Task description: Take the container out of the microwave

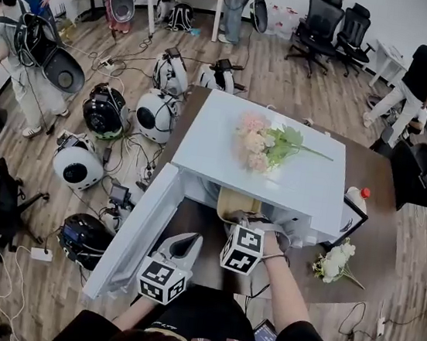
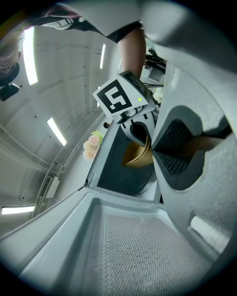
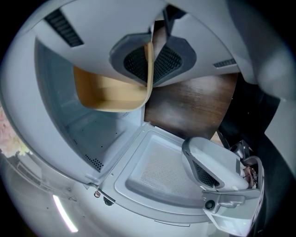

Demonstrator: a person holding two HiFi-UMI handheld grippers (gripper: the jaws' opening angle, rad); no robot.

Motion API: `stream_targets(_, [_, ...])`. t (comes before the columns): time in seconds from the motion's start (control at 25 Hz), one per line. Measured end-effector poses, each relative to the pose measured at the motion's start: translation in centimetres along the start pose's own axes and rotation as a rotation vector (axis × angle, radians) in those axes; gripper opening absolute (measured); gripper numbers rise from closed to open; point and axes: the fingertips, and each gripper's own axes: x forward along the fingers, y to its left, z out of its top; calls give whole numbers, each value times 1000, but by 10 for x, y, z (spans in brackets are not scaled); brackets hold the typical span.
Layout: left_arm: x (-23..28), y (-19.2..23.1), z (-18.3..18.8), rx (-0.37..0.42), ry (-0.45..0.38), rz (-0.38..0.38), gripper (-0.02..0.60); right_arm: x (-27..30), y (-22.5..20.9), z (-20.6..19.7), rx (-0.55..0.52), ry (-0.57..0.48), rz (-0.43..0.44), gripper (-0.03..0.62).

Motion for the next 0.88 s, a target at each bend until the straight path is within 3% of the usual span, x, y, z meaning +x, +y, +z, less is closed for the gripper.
stream_targets(0.88, [-7,-11,-11,5,14,-19,9,-17,44,-5,53,9,36,23])
